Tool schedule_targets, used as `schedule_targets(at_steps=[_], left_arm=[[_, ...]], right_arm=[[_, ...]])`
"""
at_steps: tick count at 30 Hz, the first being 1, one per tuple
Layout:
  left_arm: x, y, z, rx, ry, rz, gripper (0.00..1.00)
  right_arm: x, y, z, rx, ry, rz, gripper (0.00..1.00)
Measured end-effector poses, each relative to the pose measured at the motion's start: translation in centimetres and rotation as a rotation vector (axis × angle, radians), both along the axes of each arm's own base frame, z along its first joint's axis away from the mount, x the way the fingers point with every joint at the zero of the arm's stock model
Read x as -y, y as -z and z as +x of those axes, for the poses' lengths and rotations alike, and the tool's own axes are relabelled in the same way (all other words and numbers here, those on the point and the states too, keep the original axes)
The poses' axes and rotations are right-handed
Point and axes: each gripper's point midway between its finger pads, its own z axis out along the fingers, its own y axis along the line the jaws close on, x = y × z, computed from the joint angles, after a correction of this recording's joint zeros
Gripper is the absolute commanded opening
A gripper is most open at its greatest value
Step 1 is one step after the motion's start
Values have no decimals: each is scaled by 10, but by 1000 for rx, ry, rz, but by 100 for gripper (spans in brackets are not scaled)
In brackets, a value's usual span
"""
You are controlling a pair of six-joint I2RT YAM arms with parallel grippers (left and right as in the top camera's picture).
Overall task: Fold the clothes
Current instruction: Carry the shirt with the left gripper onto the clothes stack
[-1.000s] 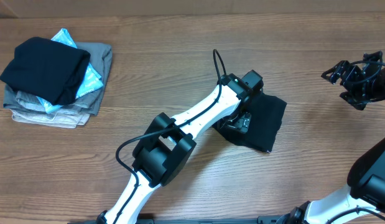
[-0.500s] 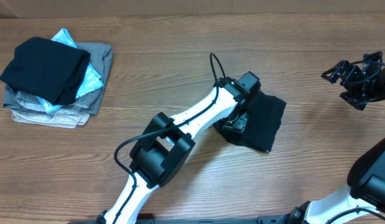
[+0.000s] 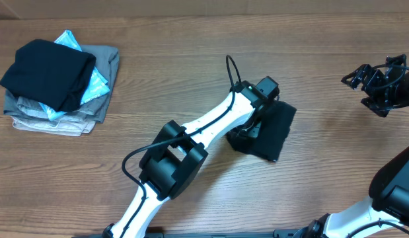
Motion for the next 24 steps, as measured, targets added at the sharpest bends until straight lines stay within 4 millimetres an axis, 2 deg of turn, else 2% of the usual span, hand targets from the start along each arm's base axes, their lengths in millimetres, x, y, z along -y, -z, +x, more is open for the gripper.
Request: schedule_targets(at_steps=[2, 6, 10, 11, 13, 14, 16, 18, 21, 24], left_arm=[[-3, -16, 13, 51, -9, 23, 4], [1, -65, 54, 183, -62, -41, 4], [-22, -128, 94, 297, -165, -133, 4], [-43, -157, 112, 352, -224, -173, 4], [-78, -194, 133, 418, -314, -219, 4], [-93, -206, 140, 442, -348, -232, 4], [-141, -241, 158, 517, -456, -265, 4], [-190, -271, 167, 584, -569, -291, 4], [-277, -314, 174, 688, -755, -347, 4], [-345, -339, 174, 755, -882, -405, 4]], right_arm=[[0, 0, 0, 0, 0, -1, 100], [0, 0, 0, 0, 0, -1, 100], [0, 0, 0, 1, 0, -1, 100], [0, 0, 0, 0, 0, -1, 100], [0, 0, 0, 0, 0, -1, 100], [0, 0, 0, 0, 0, -1, 100], [0, 0, 0, 0, 0, -1, 100], [0, 0, 0, 0, 0, -1, 100], [0, 0, 0, 0, 0, -1, 100], [0, 0, 0, 0, 0, -1, 100]])
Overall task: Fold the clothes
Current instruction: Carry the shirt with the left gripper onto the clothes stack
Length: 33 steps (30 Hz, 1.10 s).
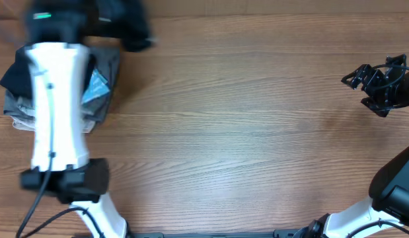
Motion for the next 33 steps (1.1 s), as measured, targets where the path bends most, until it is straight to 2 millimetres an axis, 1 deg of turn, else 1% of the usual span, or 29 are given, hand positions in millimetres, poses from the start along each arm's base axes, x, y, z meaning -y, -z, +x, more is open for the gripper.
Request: schedule_targets(at_steps=[1, 4, 6, 9, 12, 17, 22, 25, 26, 28, 33], left_arm=[[-21, -5, -1, 19, -29, -25, 4], [-70, -12, -2, 63, -90, -79, 4], [-93, -16, -4, 86, -123, -95, 4], [-112, -21, -6, 114, -153, -102, 4], [-120, -21, -7, 120, -167, -100, 4], [-133, -27, 2, 165, -160, -58, 4], [-141, -17, 11, 157, -146, -22, 4], [-147, -2, 16, 117, -137, 14, 4], [-150, 9, 16, 83, -136, 35, 4], [-156, 22, 17, 43, -139, 65, 4], [-173, 48, 21, -22, -144, 118, 4]], right_arm=[[0, 0, 0, 0, 0, 0, 100], [0, 0, 0, 0, 1, 0, 100], [0, 0, 0, 0, 0, 0, 100], [0, 0, 0, 0, 1, 0, 100], [0, 0, 0, 0, 0, 0, 100], [0, 0, 0, 0, 1, 1, 100], [0, 0, 0, 0, 0, 0, 100], [0, 0, 0, 0, 0, 0, 100], [0, 0, 0, 0, 0, 0, 100], [0, 0, 0, 1, 0, 0, 100], [0, 0, 0, 0, 0, 0, 100]])
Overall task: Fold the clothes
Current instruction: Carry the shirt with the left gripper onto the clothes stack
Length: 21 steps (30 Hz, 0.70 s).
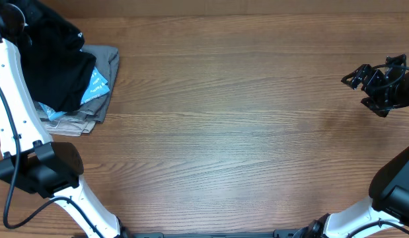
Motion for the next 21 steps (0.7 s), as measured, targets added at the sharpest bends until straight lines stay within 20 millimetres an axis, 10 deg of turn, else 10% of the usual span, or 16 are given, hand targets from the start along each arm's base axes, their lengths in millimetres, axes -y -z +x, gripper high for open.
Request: schedule_targets(at_steps=[21], left_arm=[[-11, 111, -56, -390, -46, -96, 4]], right_arm=[[0, 0, 0, -1, 1, -1, 100]])
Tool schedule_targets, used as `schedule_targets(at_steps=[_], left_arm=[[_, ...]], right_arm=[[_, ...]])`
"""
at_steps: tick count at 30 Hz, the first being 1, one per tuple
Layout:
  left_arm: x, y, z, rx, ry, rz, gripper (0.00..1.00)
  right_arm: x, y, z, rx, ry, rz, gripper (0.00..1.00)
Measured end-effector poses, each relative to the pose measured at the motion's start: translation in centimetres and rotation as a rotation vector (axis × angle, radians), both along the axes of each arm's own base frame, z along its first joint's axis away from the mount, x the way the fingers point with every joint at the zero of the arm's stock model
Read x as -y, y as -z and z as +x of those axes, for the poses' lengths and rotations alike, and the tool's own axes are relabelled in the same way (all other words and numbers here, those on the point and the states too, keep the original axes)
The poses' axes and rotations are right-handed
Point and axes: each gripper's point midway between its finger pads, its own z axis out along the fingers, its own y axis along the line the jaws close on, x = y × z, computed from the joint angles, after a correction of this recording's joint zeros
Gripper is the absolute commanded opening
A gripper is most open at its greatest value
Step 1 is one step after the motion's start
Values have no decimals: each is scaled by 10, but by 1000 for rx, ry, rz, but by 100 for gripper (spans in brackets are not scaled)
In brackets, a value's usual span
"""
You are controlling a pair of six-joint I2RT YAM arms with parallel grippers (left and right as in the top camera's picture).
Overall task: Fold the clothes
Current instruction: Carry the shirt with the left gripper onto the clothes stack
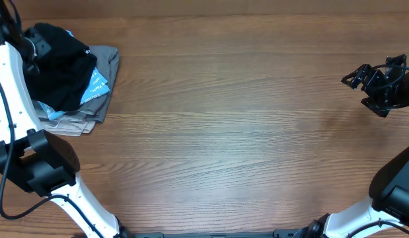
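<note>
A pile of folded clothes (92, 99) lies at the table's far left: grey pieces at the bottom, a light-blue patterned one between, black garments (62, 69) on top. The topmost black piece (59, 38) sits a bit rumpled at the pile's back. My left arm (16, 92) runs up the left edge over the pile. Its gripper (12, 30) is at the top-left corner beside that black piece, and its fingers are hard to make out. My right gripper (355, 78) hovers at the far right, open and holding nothing.
The wooden table (224, 132) spreads between the pile and the right arm. The left arm's dark elbow joint (39, 165) hangs over the front left. The right arm's base (389, 192) fills the lower right corner.
The black garment on top of the pile has settled lower, showing the blue piece behind it. My left arm has shifted slightly toward the left edge. The right arm is unchanged.
My left gripper was on a folded black garment at the table's middle. Then the arm was over the pile at far left, the garment with it and the middle bare. After that the black piece lay spread on the pile, where it rests now.
</note>
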Motion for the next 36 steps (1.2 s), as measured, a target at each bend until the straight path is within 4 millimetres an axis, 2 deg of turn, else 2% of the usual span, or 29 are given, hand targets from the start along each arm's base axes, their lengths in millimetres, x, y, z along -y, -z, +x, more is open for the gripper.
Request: schedule_targets(at_steps=[3, 4, 5, 6, 7, 9, 10, 13, 17, 18, 19, 20, 21, 22, 24, 26, 30, 36], left_arm=[[-1, 10, -13, -52, -23, -27, 5], [-2, 11, -17, -64, -29, -33, 13], [-2, 12, -20, -75, -33, -38, 31], [-2, 13, -24, -89, -39, -45, 60], [-2, 15, -30, -109, -43, -54, 81], [0, 19, -40, -149, -50, -73, 98], [0, 20, -45, -164, -55, -81, 100], [0, 19, -60, -209, -71, -104, 100], [-7, 0, -73, -211, -98, -108, 100], [-10, -10, -75, -195, -106, -103, 93], [-12, -18, -76, -180, -111, -99, 80], [-13, -25, -77, -164, -110, -95, 61], [-13, -33, -76, -143, -110, -91, 34], [-14, -41, -76, -119, -111, -89, 22], [-10, -54, -75, -77, -96, -92, 17], [-4, -61, -71, -43, -57, -104, 4], [7, -57, -61, -17, 39, -142, 4], [12, -8, -56, -80, 83, -214, 4]], right_arm=[[0, 0, 0, 0, 0, -1, 100], [0, 0, 0, 1, 0, -1, 100], [0, 0, 0, 1, 0, -1, 100], [0, 0, 0, 1, 0, -1, 100], [0, 0, 0, 0, 0, -1, 100], [0, 0, 0, 1, 0, -1, 100], [0, 0, 0, 0, 0, -1, 100], [0, 0, 0, 1, 0, 0, 100], [0, 0, 0, 1, 0, -1, 100], [0, 0, 0, 0, 0, -1, 100], [0, 0, 0, 1, 0, -1, 100], [0, 0, 0, 0, 0, 0, 100], [0, 0, 0, 0, 0, -1, 100], [0, 0, 0, 0, 0, -1, 100], [0, 0, 0, 0, 0, -1, 100], [0, 0, 0, 1, 0, -1, 100], [0, 0, 0, 0, 0, -1, 100], [0, 0, 0, 1, 0, -1, 100]])
